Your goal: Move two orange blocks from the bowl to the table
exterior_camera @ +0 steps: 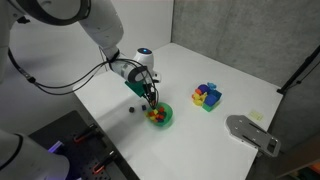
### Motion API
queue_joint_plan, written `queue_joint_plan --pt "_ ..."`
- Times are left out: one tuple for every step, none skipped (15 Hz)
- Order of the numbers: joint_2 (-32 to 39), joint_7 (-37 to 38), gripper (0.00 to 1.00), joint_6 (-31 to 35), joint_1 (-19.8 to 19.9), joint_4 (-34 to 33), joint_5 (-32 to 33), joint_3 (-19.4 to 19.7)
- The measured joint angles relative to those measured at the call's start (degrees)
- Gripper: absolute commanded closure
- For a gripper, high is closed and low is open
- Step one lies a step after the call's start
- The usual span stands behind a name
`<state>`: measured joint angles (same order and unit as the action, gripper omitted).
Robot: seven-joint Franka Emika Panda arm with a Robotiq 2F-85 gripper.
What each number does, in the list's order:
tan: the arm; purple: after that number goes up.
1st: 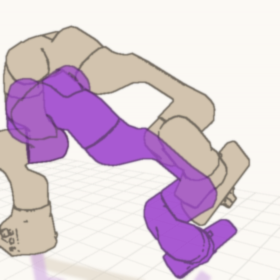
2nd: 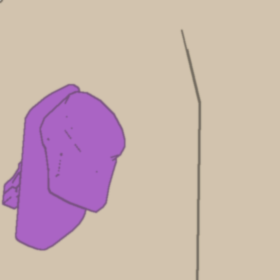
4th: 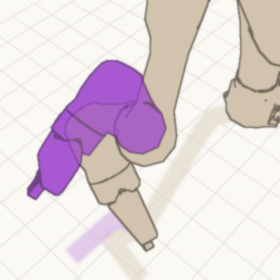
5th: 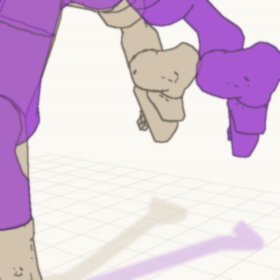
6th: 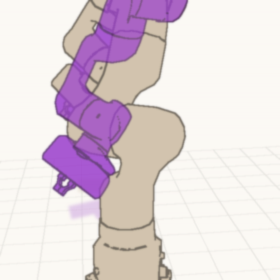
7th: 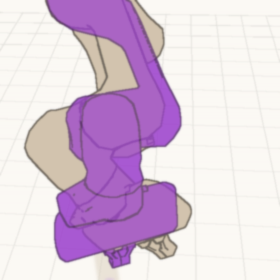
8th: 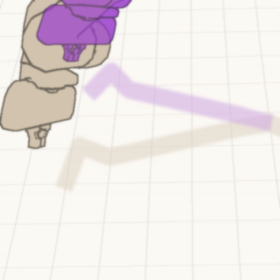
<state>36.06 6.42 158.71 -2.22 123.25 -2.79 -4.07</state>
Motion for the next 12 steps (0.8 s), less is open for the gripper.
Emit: queue_joint_plan --pt "-0.3 0.0 0.00 -0.1 0.0 0.0 0.0 0.0" --pt "-0.8 0.0 0.00 -0.5 0.0 0.0 0.0 0.1" --pt "-1.5 0.0 0.00 -1.1 -0.1 0.0 0.0 0.3" --pt "-2.3 0.0 0.00 -1.9 -0.3 0.0 0.1 0.7" --pt "-3.2 0.0 0.00 -2.8 -0.8 0.0 0.3 1.5" --pt "-4.3 0.1 0.00 -3.9 -1.4 0.0 0.7 2.4" --pt "-5.4 0.3 0.00 -5.2 -2.1 0.1 1.4 3.4" --pt "-6.6 0.5 0.00 -6.4 -2.7 0.1 2.2 4.4" --pt "-7.9 0.7 0.00 -7.6 -3.2 0.2 3.0 5.3" --pt "-9.1 0.7 0.00 -8.8 -3.3 0.4 3.5 5.9" --pt "-10.6 0.7 0.00 -9.9 -3.4 0.7 3.9 6.3" --pt "-12.1 0.7 0.00 -11.0 -3.3 1.1 4.1 6.7"
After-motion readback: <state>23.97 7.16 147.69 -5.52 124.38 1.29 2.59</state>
